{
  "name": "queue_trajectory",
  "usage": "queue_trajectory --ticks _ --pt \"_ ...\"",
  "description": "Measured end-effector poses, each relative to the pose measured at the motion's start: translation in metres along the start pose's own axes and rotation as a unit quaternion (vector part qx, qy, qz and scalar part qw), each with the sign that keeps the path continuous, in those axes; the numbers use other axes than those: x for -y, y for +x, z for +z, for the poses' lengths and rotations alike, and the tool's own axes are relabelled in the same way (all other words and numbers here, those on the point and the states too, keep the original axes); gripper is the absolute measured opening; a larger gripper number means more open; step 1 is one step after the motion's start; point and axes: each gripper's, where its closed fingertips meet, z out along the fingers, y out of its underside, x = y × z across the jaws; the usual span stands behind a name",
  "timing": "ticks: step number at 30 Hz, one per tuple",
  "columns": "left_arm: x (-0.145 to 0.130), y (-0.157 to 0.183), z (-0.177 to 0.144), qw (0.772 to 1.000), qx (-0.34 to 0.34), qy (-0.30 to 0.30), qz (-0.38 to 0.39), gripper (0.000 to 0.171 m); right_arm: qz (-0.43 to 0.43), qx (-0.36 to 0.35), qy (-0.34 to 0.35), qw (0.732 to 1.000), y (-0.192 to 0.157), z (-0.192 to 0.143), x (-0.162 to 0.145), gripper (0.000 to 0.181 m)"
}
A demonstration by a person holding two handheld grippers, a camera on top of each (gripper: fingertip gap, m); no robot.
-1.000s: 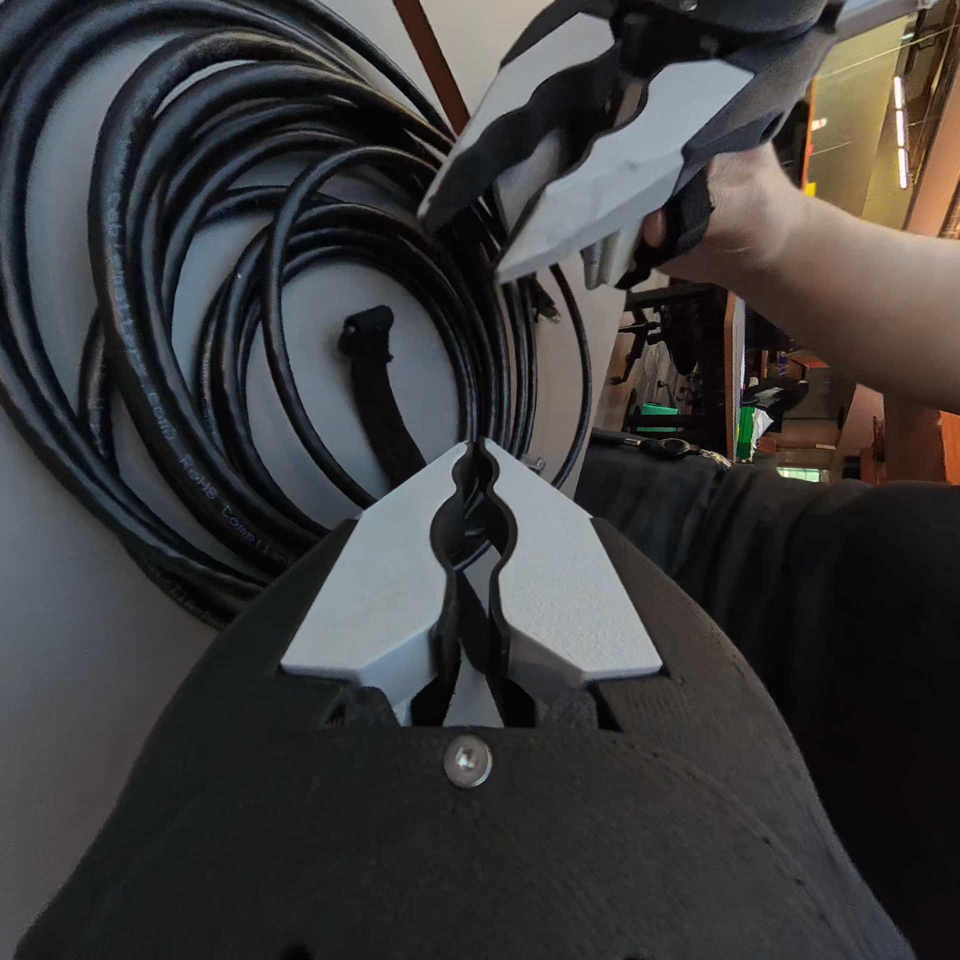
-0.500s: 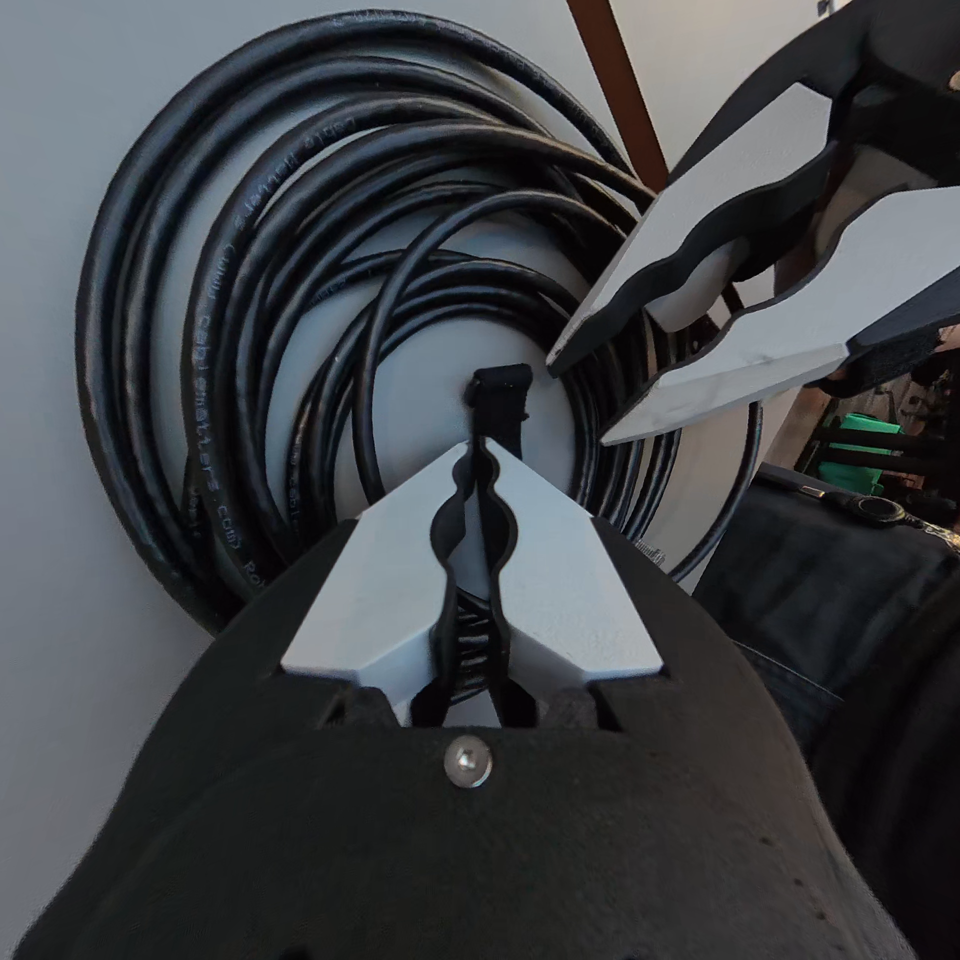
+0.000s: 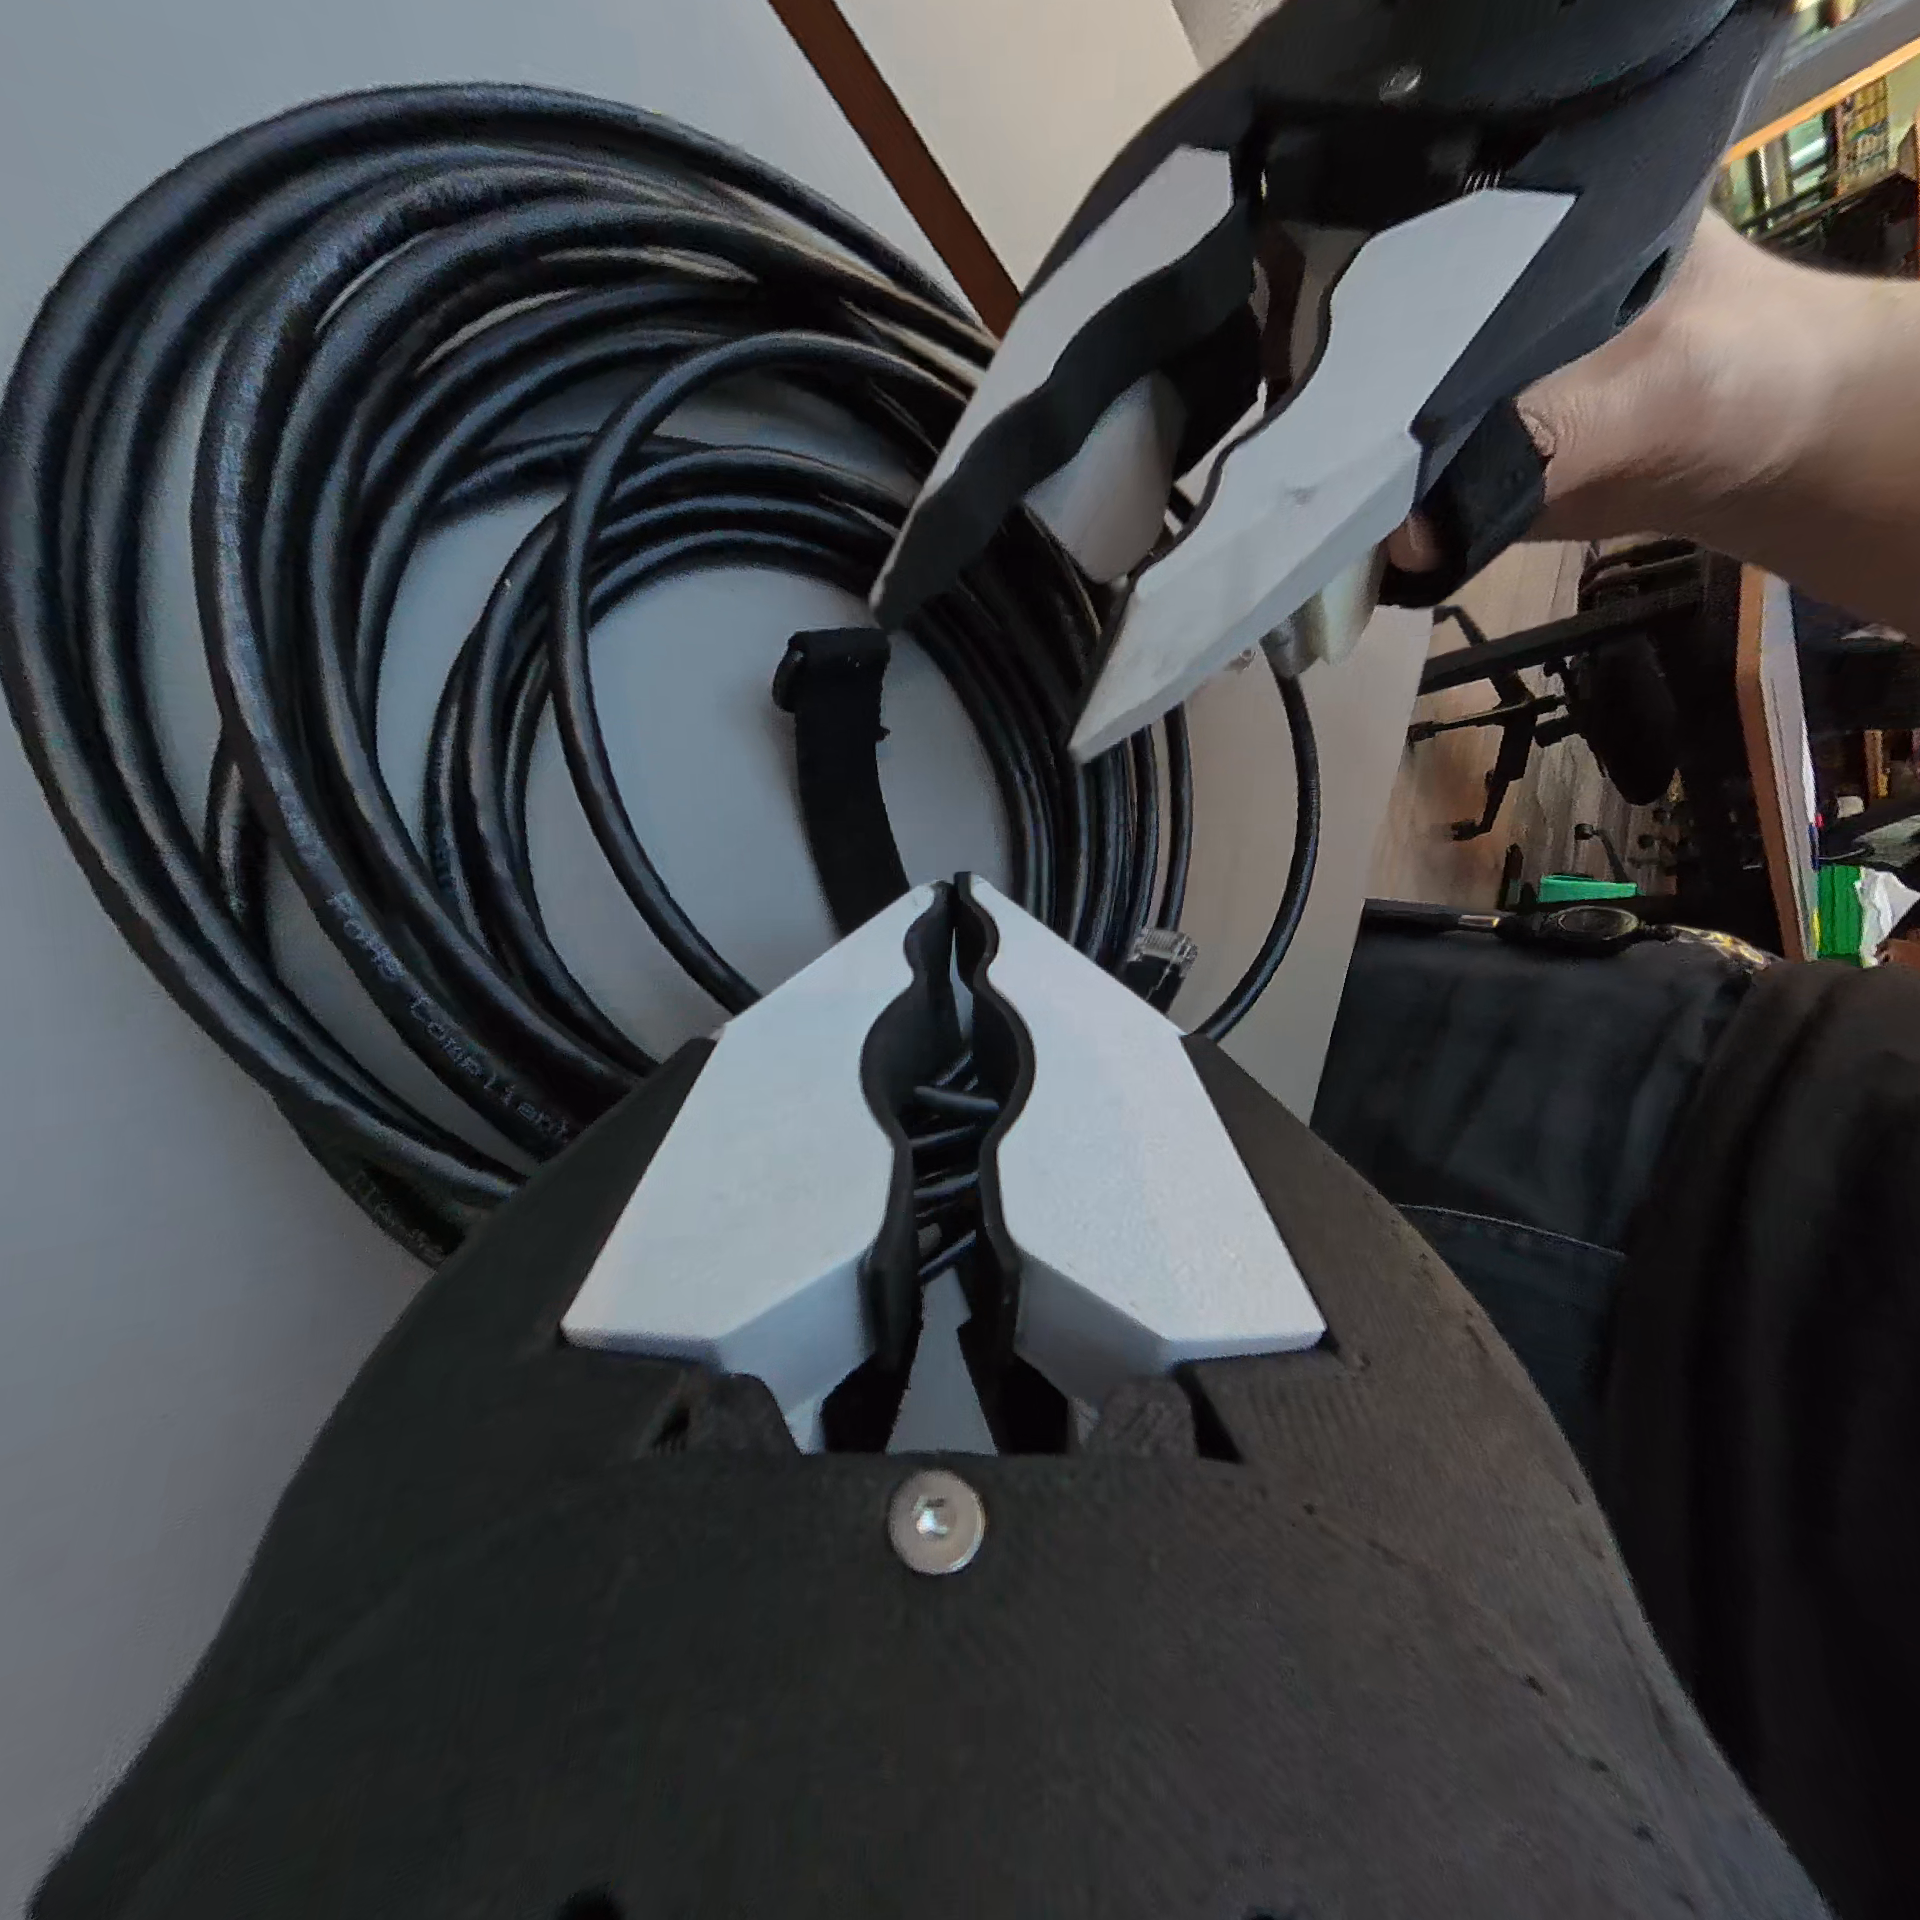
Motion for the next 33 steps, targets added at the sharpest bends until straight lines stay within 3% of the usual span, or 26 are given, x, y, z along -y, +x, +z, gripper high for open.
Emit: queue_trajectory --ticks 6,8,12,14,17,19,22,24,29,33 --pt "0.010 0.001 -0.002 1.000 0.006 0.023 -0.009 0.000 -0.120 -0.075 -0.104 0.984 0.017 0.011 -0.005 0.037" --pt "0.013 0.001 -0.003 1.000 0.006 0.028 -0.012 0.000 -0.151 -0.101 -0.147 0.972 0.024 0.013 -0.010 0.007" --pt "0.020 0.001 -0.010 0.997 -0.022 0.046 -0.064 0.018 -0.250 -0.126 -0.102 0.955 0.008 0.010 0.003 0.005" --pt "0.030 0.005 -0.019 0.987 -0.070 0.071 -0.124 0.024 -0.342 -0.170 -0.063 0.922 -0.003 0.007 0.007 0.005" --pt "0.046 0.010 -0.035 0.966 -0.143 0.108 -0.189 0.025 -0.480 -0.253 -0.033 0.840 -0.015 0.005 0.003 0.005" --pt "0.047 0.015 -0.041 0.953 -0.185 0.095 -0.219 0.023 -0.539 -0.298 -0.011 0.788 -0.024 0.005 0.004 0.005" --pt "0.035 0.021 -0.037 0.951 -0.205 0.040 -0.227 0.026 -0.580 -0.332 0.016 0.744 -0.038 0.006 0.008 0.005" --pt "0.023 0.024 -0.032 0.958 -0.194 -0.002 -0.211 0.028 -0.588 -0.344 0.014 0.732 -0.040 0.008 0.008 0.005" --pt "0.021 0.019 -0.032 0.972 -0.147 -0.021 -0.181 0.020 -0.592 -0.350 0.018 0.726 -0.041 0.009 0.009 0.005" --pt "0.017 0.019 -0.031 0.981 -0.116 -0.042 -0.147 0.032 -0.599 -0.349 0.021 0.720 -0.044 0.008 0.011 0.005"
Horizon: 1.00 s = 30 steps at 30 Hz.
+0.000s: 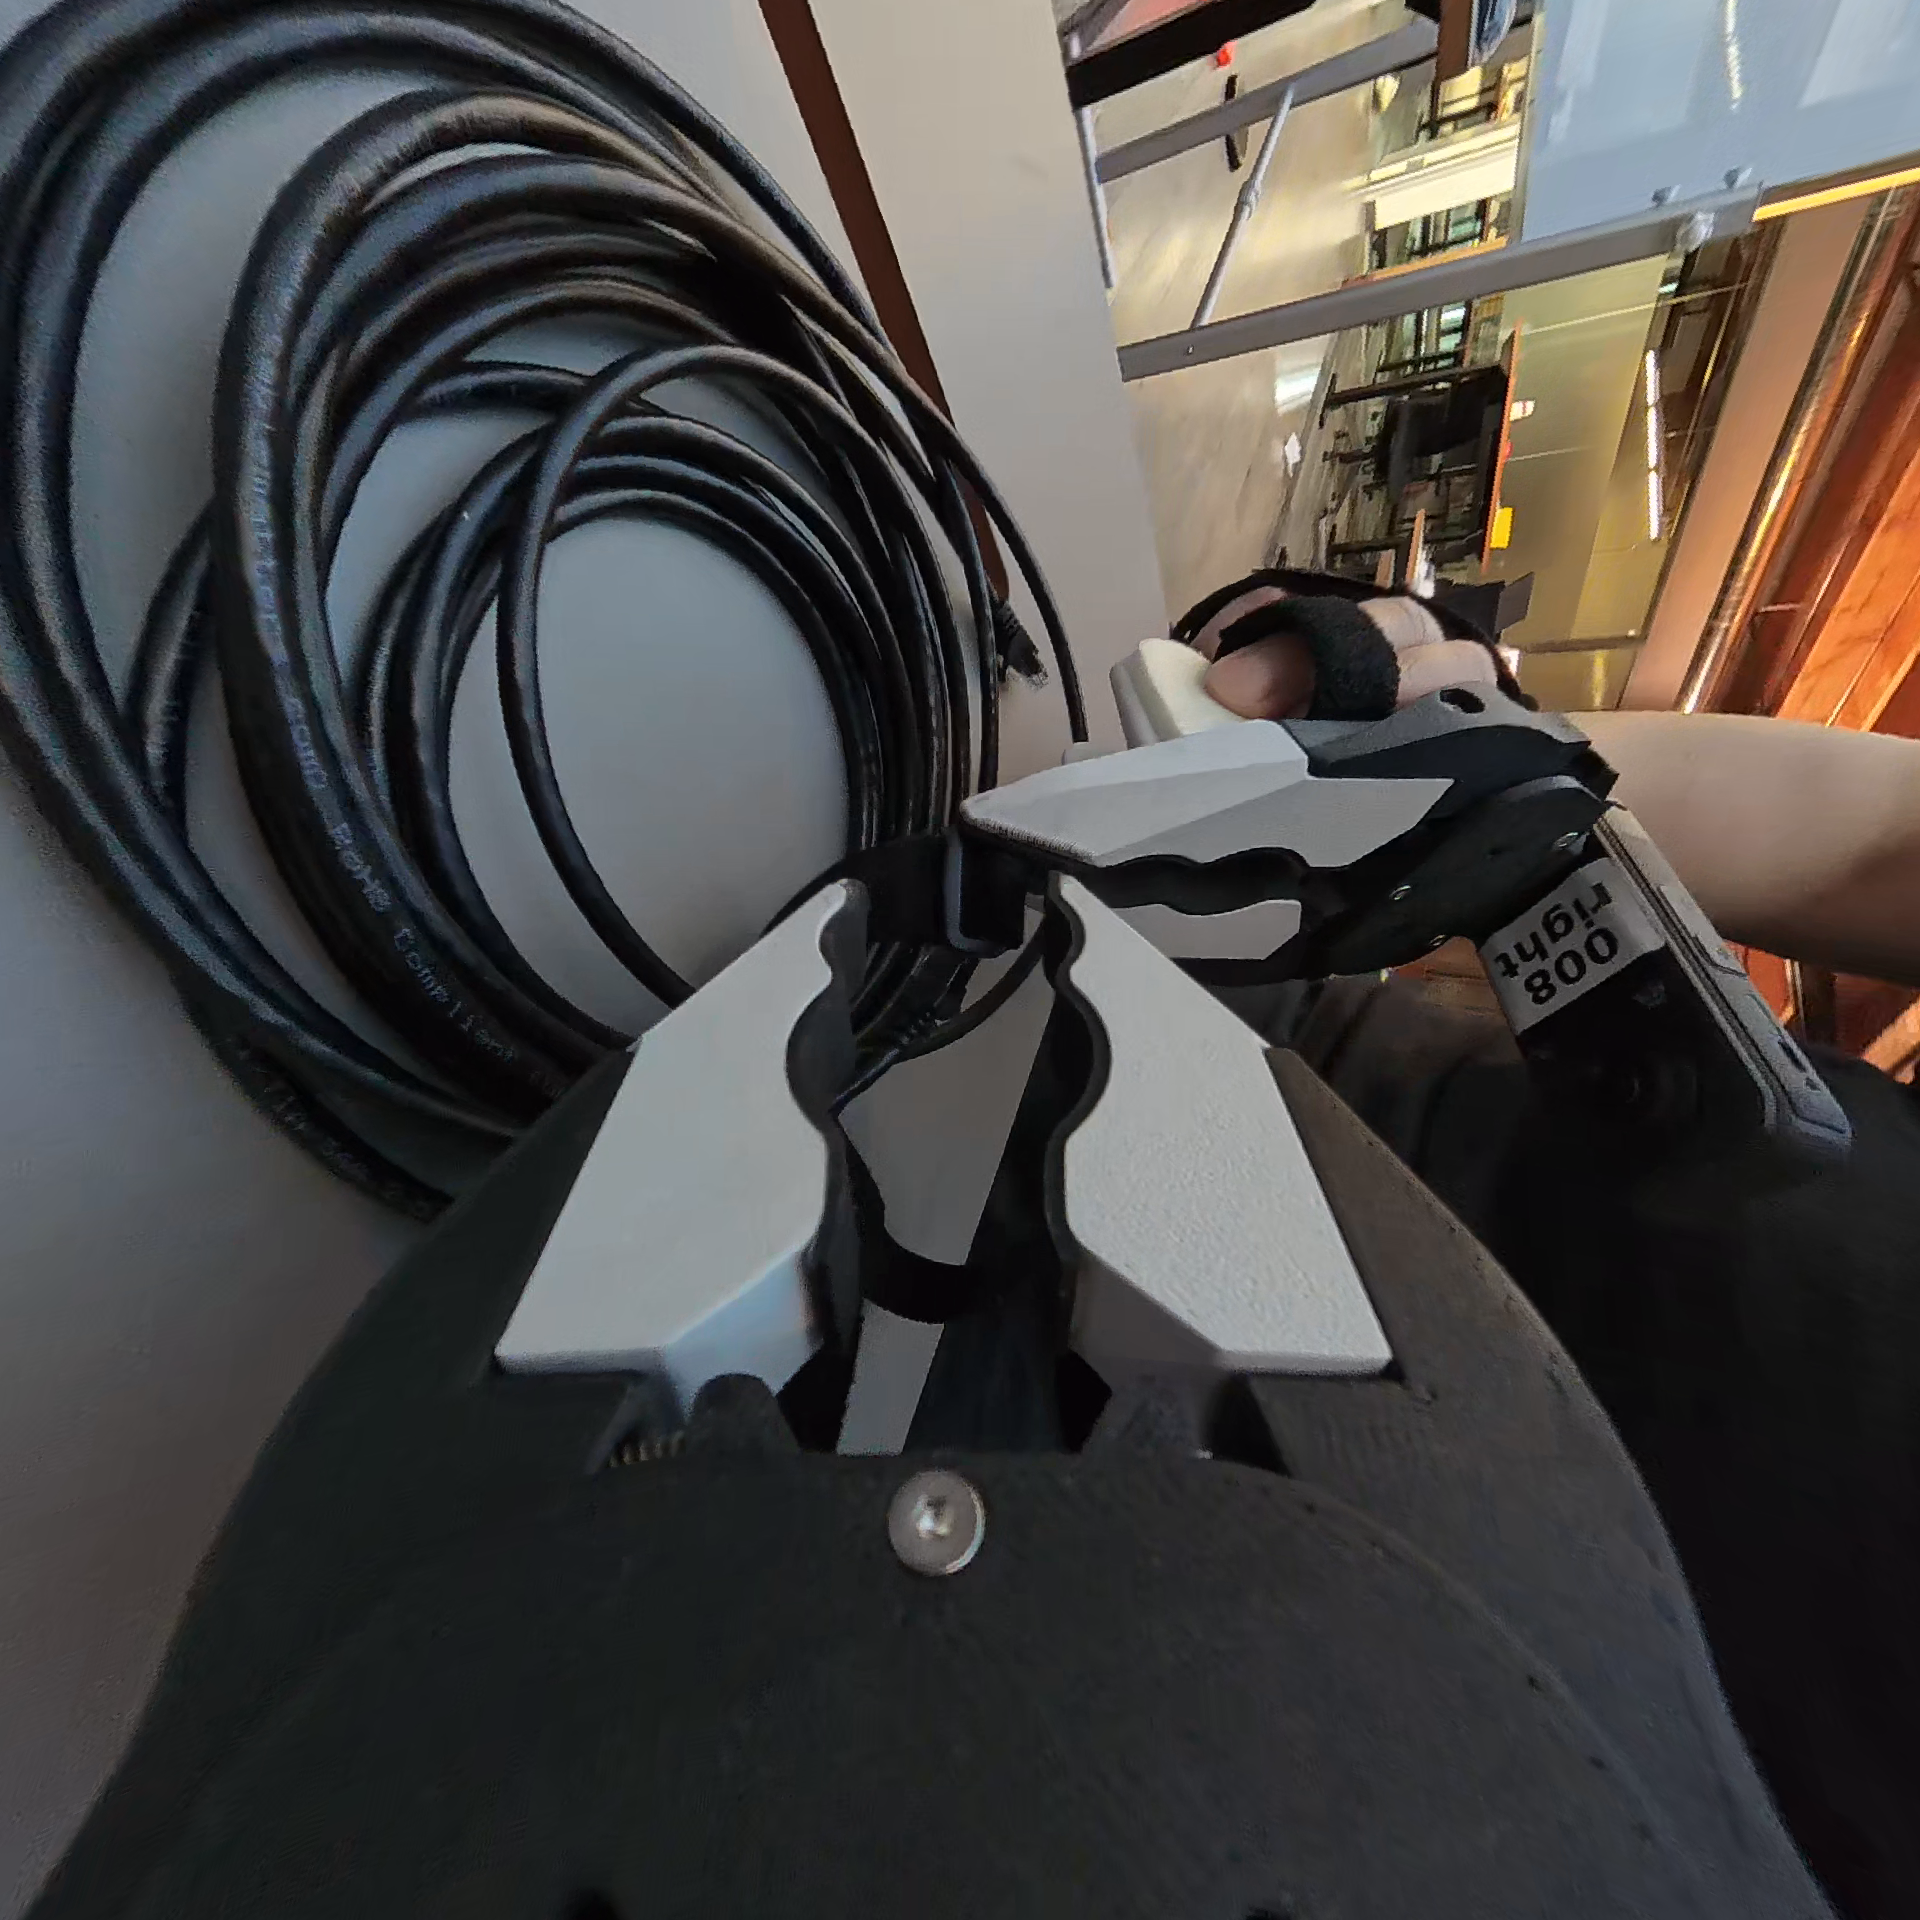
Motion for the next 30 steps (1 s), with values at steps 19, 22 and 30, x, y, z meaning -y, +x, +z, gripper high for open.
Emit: queue_trajectory --ticks 19,22,30 --pt "-0.014 0.005 0.001 0.992 0.077 -0.035 0.098 0.013 0.137 0.073 0.004 0.988 -0.008 0.002 -0.005 0.013" --pt "-0.017 0.005 0.001 0.984 0.104 -0.032 0.140 0.013 0.204 0.099 0.004 0.974 -0.003 0.002 -0.009 0.015" --pt "-0.016 0.009 -0.001 0.974 0.128 0.006 0.184 0.013 0.361 0.277 0.039 0.889 -0.013 -0.009 -0.004 0.029"
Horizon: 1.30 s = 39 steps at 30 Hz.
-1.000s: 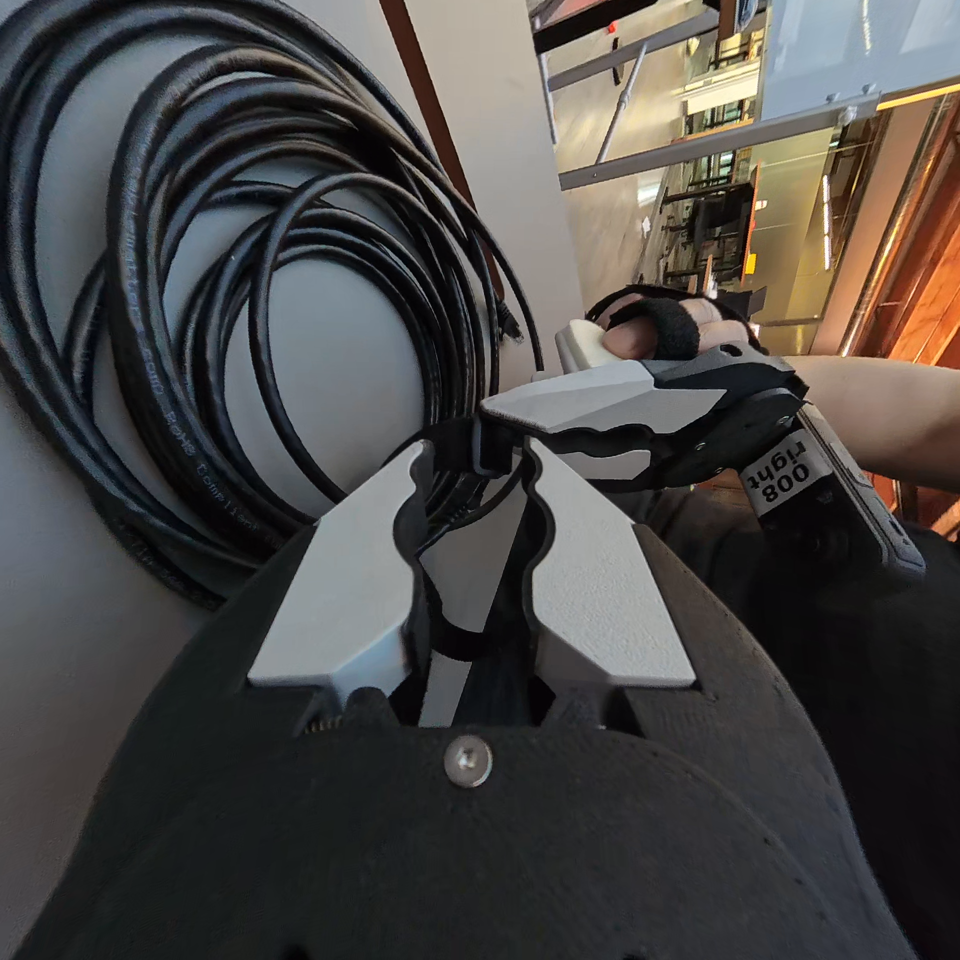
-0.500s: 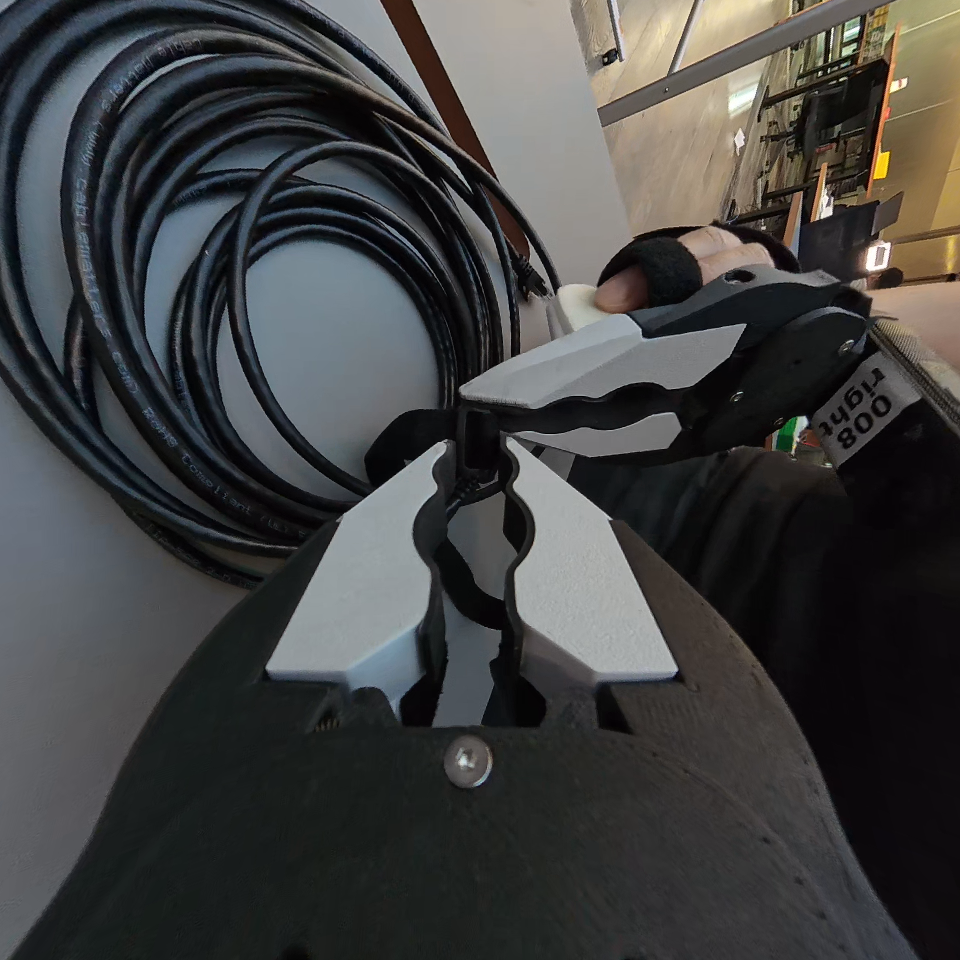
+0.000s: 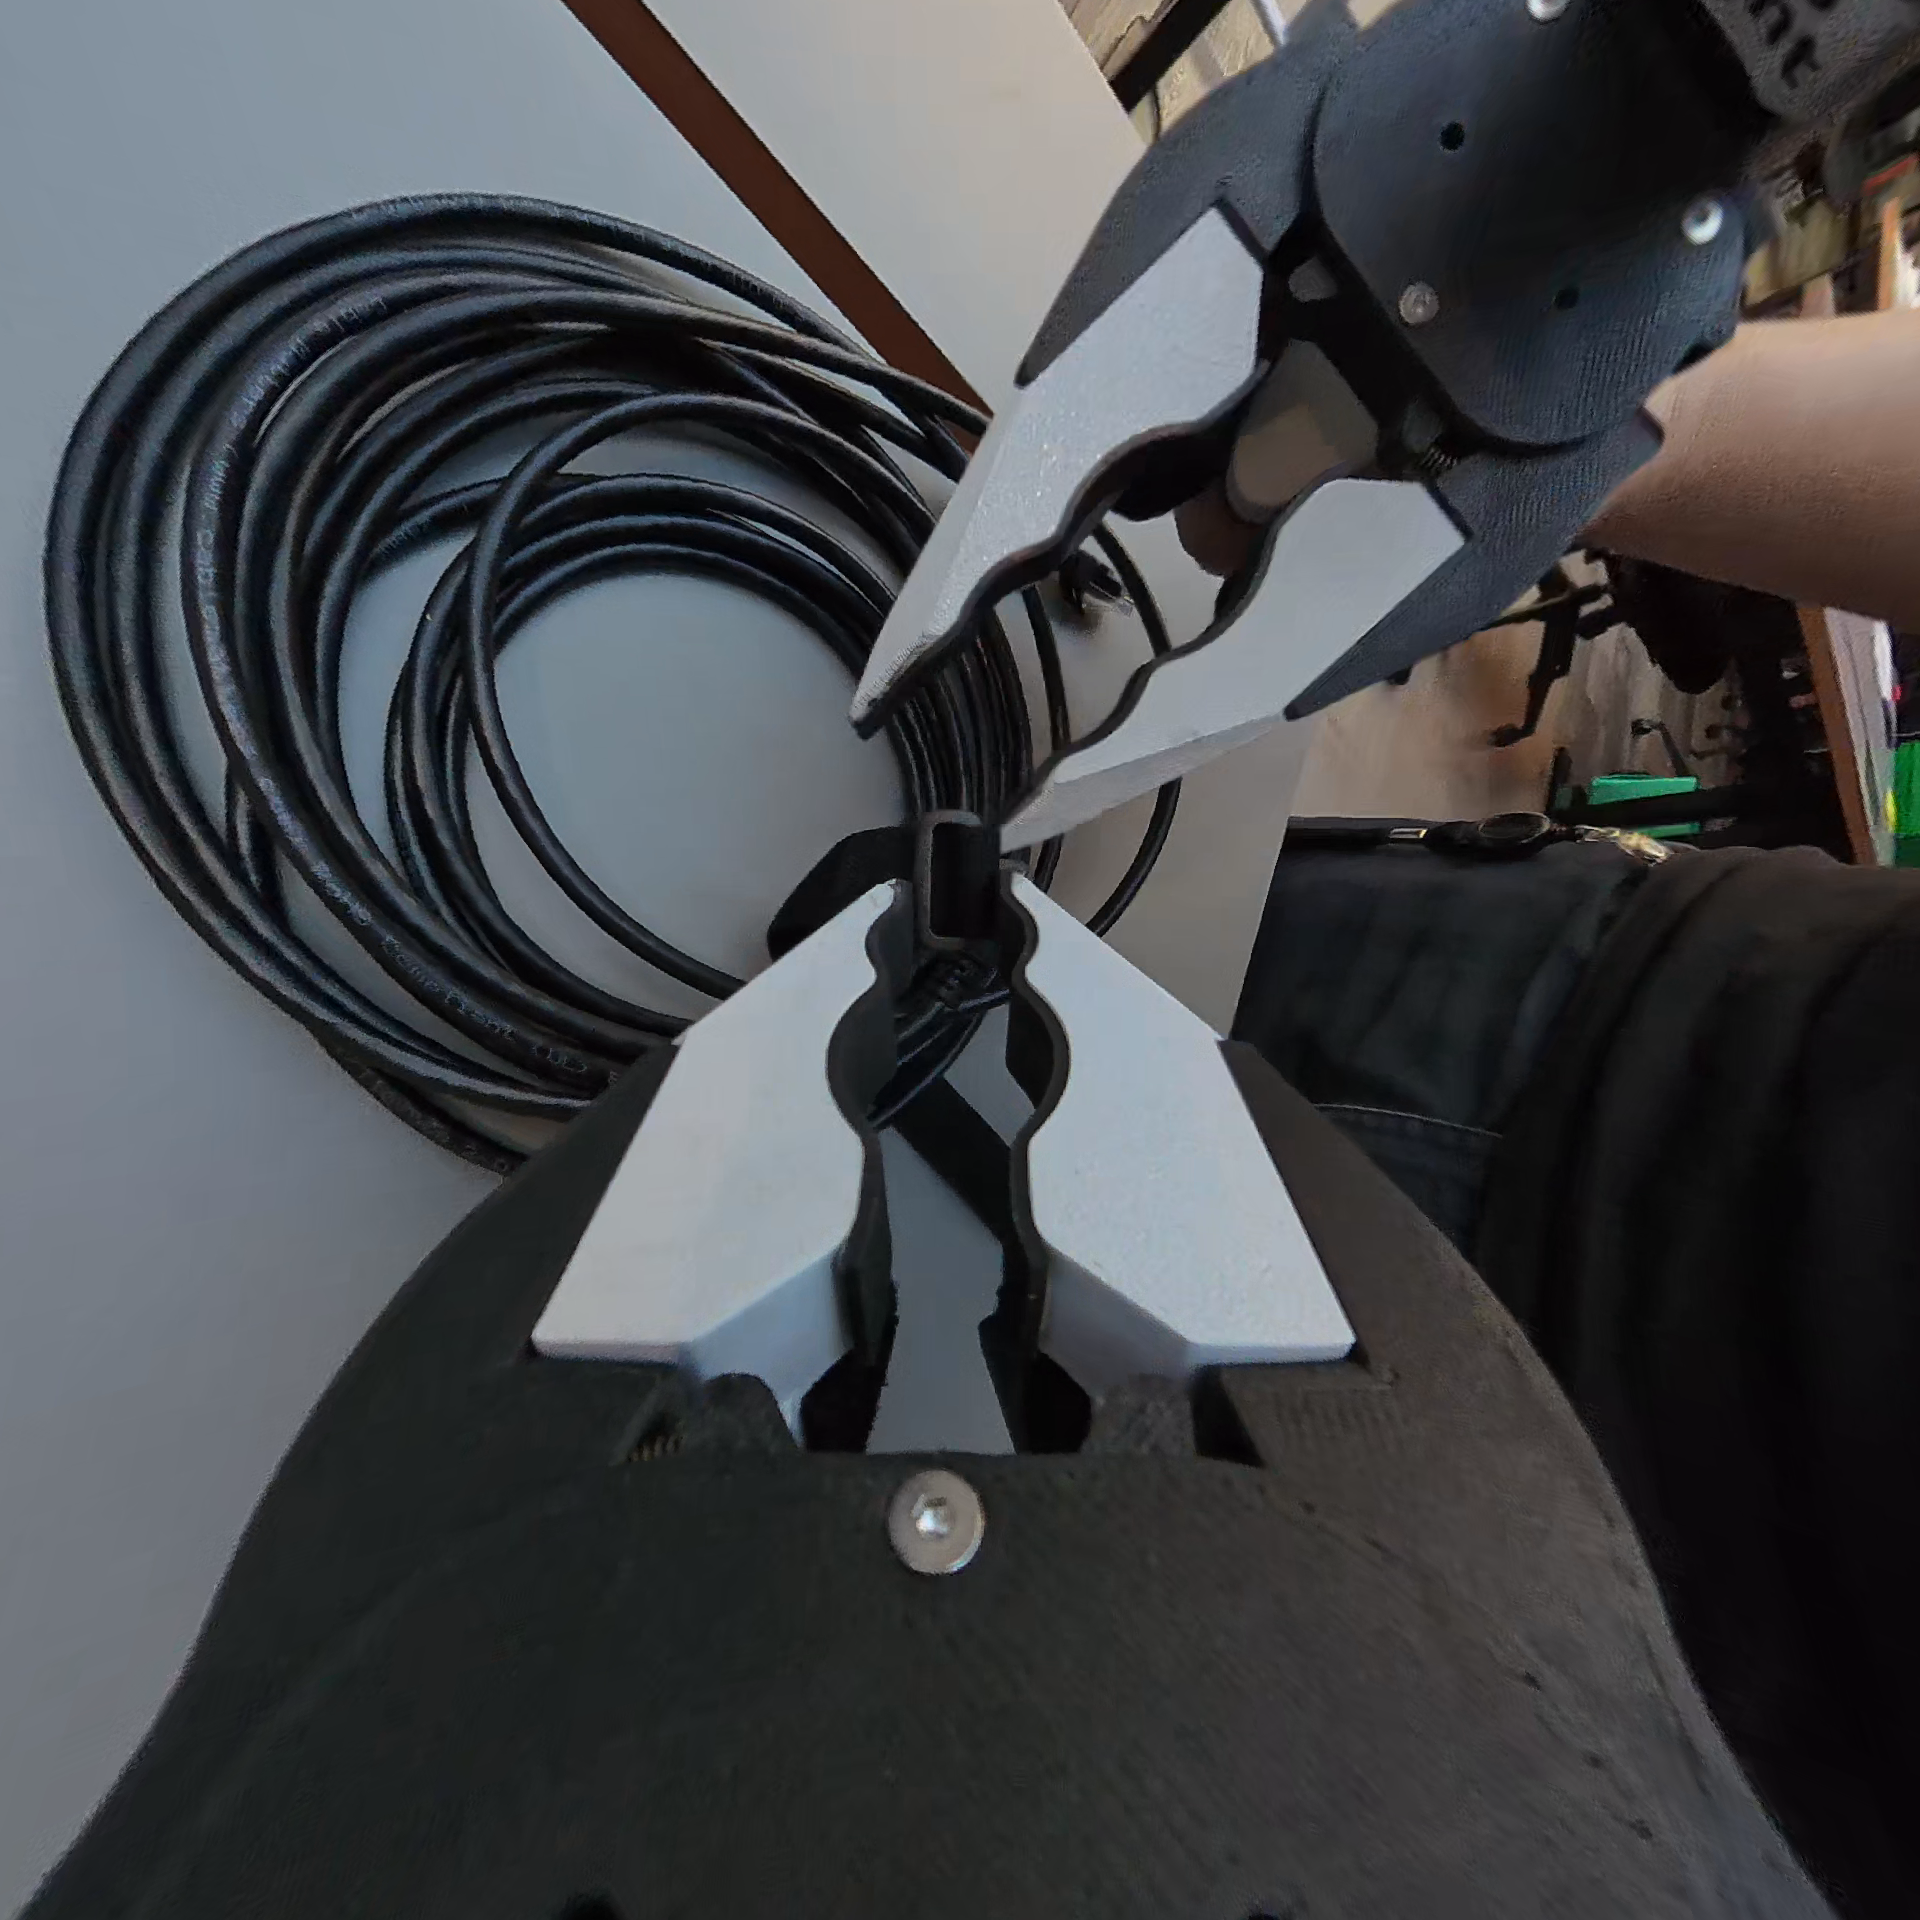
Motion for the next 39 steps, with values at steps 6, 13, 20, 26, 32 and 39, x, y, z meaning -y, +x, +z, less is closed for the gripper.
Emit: queue_trajectory --ticks 6,13,20,26,32,39 --pt "-0.001 0.001 -0.011 0.995 0.061 0.000 0.084 0.012 0.083 0.143 0.043 0.985 -0.017 -0.011 0.027 0.030" --pt "-0.002 0.004 -0.014 0.979 0.128 -0.010 0.158 0.012 0.251 0.272 0.004 0.929 -0.017 -0.004 0.025 0.010" --pt "-0.001 0.008 -0.012 0.969 0.150 -0.020 0.196 0.012 0.296 0.326 -0.029 0.897 -0.027 -0.003 0.020 0.008" --pt "0.002 0.012 -0.015 0.968 0.147 -0.012 0.202 0.000 0.279 0.336 -0.036 0.899 -0.031 -0.007 0.020 0.001" --pt "0.002 0.012 -0.023 0.994 0.065 0.031 0.087 0.023 0.238 0.294 0.024 0.925 -0.024 -0.009 0.032 0.001" --pt "0.014 0.006 -0.013 0.994 -0.046 0.090 -0.029 0.014 0.249 0.265 0.076 0.929 -0.015 -0.010 0.034 0.000"
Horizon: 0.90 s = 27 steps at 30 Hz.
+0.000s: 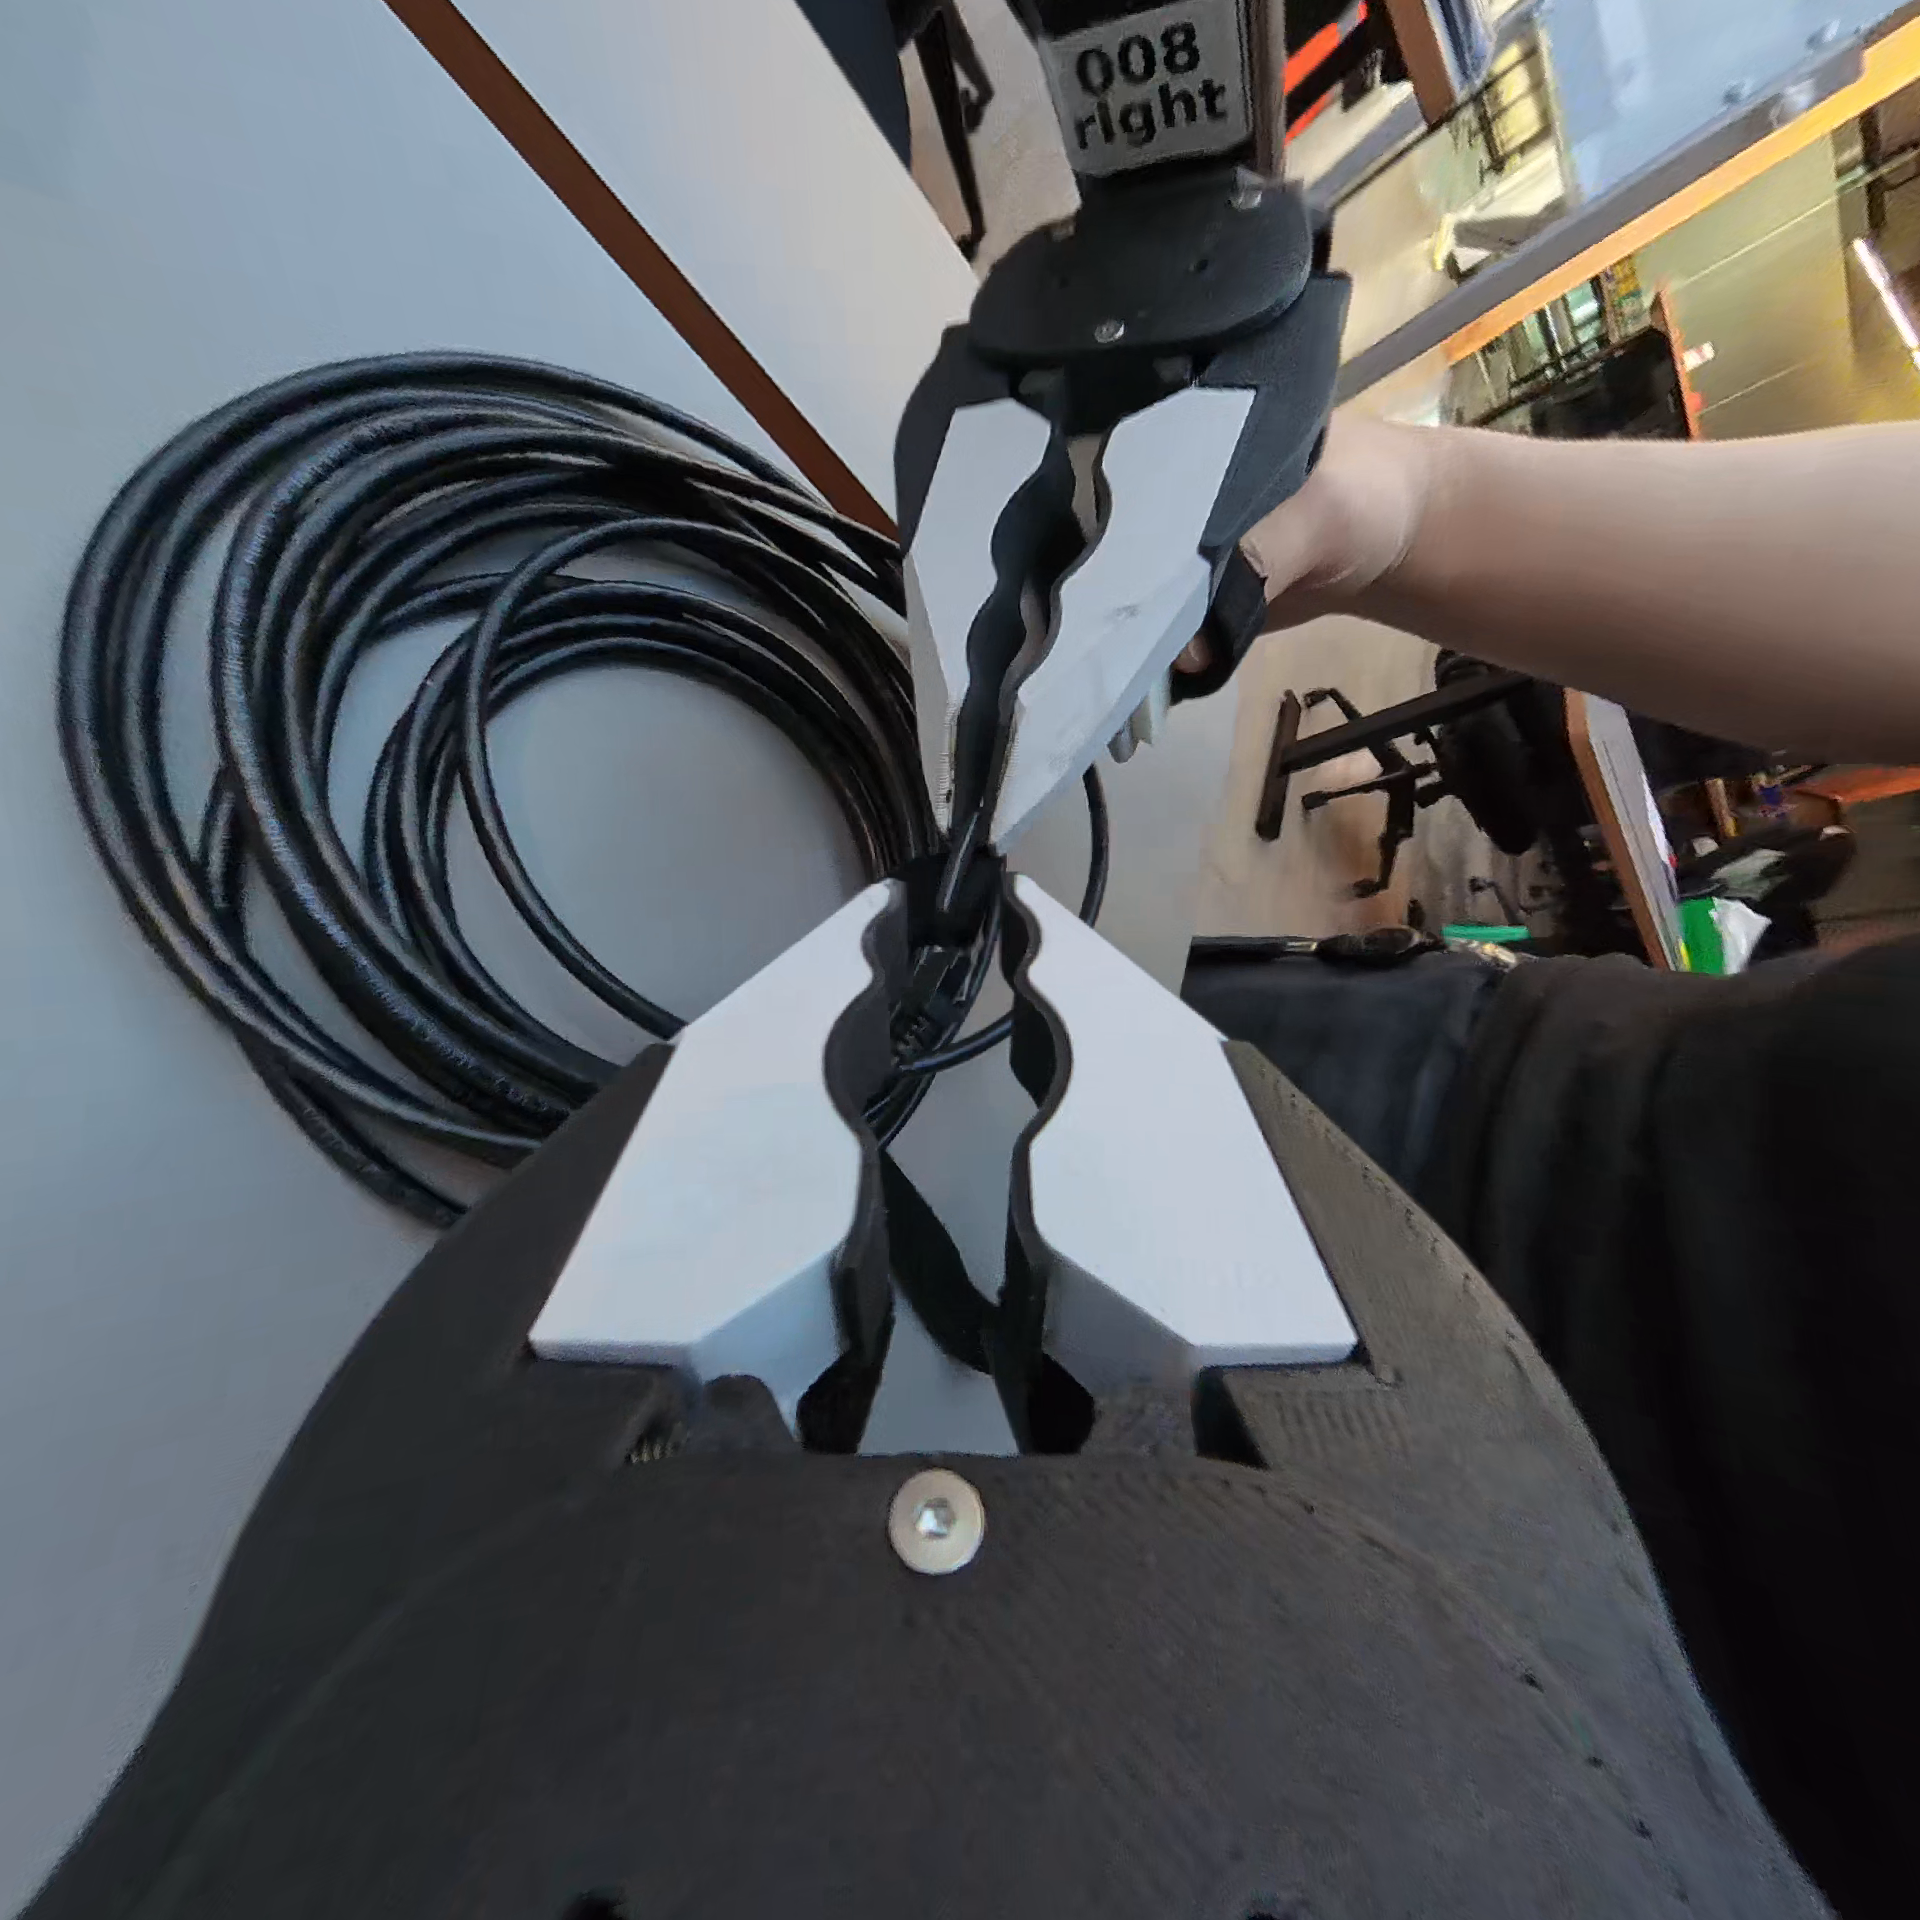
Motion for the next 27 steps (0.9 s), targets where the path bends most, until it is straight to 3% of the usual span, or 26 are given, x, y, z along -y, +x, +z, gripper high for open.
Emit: queue_trajectory --ticks 8,12,17,23,27 --pt "0.004 -0.011 0.016 0.999 -0.027 -0.002 -0.026 0.008 -0.036 -0.074 0.044 0.996 0.018 -0.011 0.003 0.001" --pt "-0.001 -0.010 0.019 0.996 -0.052 -0.065 0.008 0.006 -0.065 -0.113 0.017 0.991 0.027 -0.014 -0.004 0.015" --pt "-0.009 -0.016 0.024 0.988 -0.043 -0.136 0.059 0.006 -0.096 -0.138 -0.022 0.986 0.033 -0.011 -0.013 0.016" --pt "0.003 -0.019 0.019 0.990 -0.044 -0.122 0.054 0.006 -0.083 -0.141 0.001 0.987 0.033 -0.019 -0.014 0.025" --pt "0.005 -0.015 0.015 0.989 -0.052 -0.125 0.067 0.006 -0.092 -0.152 0.007 0.984 0.034 -0.007 -0.015 0.035"
